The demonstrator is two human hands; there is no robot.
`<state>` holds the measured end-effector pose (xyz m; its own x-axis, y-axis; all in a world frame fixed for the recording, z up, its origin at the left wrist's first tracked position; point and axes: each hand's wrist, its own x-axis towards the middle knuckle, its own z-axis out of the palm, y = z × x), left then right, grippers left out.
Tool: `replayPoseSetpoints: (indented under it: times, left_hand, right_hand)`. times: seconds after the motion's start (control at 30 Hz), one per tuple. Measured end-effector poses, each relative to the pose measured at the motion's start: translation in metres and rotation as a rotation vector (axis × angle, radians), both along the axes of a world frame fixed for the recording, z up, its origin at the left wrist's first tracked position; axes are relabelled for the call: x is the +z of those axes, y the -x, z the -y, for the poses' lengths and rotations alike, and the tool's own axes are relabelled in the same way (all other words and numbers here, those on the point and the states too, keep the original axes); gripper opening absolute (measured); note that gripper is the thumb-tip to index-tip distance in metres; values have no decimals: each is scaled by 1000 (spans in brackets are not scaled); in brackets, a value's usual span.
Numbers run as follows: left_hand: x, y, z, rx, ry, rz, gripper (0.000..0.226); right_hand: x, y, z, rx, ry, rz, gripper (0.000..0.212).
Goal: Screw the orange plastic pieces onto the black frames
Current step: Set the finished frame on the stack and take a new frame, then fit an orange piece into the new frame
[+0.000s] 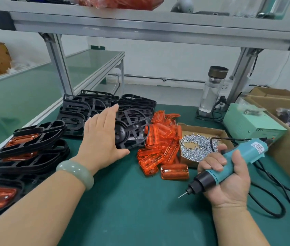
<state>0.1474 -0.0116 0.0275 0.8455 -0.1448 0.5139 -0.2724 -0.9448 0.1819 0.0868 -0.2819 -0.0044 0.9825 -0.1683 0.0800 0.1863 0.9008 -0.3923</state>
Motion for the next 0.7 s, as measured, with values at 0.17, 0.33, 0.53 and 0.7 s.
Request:
replayPoseSetpoints:
  times: [0.17,0.33,0.53,0.7]
  left_hand:
    - [10,35,4,-173,99,-102,135]
    - [7,68,12,-349,54,-268,130]
    - [-13,88,26,-451,33,-536,127]
    - [-19,87,37,-481,101,-657,126]
  right_hand:
    - [3,3,5,-32,-23,12,20]
    - [3,5,6,-30,-53,18,19]
    - [1,5,5,5,-37,31,18]
    - [-1,5,6,18,-29,39,19]
